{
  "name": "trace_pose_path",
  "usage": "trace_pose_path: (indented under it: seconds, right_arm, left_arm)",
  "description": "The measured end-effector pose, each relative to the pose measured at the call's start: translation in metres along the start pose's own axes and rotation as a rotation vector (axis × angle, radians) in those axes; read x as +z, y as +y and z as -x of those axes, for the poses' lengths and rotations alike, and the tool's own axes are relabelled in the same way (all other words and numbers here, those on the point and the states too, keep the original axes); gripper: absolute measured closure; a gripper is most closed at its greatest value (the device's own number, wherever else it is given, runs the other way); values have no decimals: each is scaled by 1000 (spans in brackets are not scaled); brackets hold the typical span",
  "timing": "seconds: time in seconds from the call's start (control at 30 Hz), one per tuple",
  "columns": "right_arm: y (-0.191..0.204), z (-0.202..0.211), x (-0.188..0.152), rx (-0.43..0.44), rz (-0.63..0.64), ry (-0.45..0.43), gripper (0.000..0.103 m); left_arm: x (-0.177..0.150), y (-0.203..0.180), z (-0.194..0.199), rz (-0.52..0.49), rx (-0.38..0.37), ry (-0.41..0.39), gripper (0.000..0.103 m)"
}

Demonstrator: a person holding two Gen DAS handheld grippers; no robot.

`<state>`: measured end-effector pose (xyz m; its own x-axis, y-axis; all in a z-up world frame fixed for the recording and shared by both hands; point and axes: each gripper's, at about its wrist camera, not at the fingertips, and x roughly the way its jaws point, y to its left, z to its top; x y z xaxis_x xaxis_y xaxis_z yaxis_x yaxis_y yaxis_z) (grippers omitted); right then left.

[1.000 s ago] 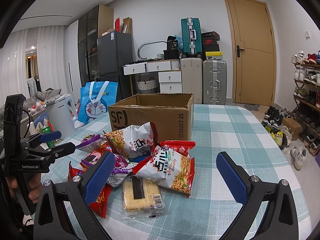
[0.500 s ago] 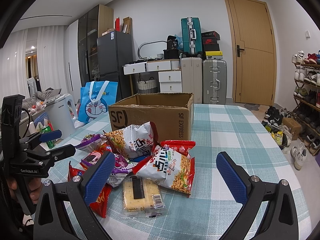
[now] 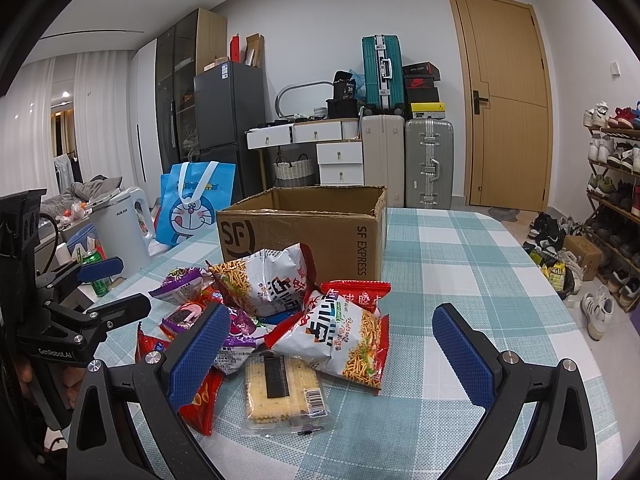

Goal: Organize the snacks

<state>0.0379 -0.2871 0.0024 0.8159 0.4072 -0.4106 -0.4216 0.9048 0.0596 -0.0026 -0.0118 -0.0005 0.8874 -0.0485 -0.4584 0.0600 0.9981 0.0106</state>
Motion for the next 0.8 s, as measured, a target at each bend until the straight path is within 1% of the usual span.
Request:
trace_pose_path:
  seconds: [0.2, 0.27, 0.53, 0.63, 0.8]
  right_arm:
    - [-4, -5, -1, -7, -6, 21, 0]
    - [1, -9, -1, -10, -9, 30, 0]
    - [0, -16, -1, -26, -15, 60, 0]
    - [-2, -17, -1, 1, -21, 71, 0]
    - [2, -18, -1, 12, -1, 80, 0]
  left_arm:
    - [0, -1, 0, -6, -2, 0, 1]
    - [0, -1, 0, -6, -3, 1, 1]
    - [1, 1, -2, 0, 6, 17, 1]
    - [1, 2, -4, 2, 5, 24, 1]
    - [-1, 2, -6, 11, -14, 40, 1]
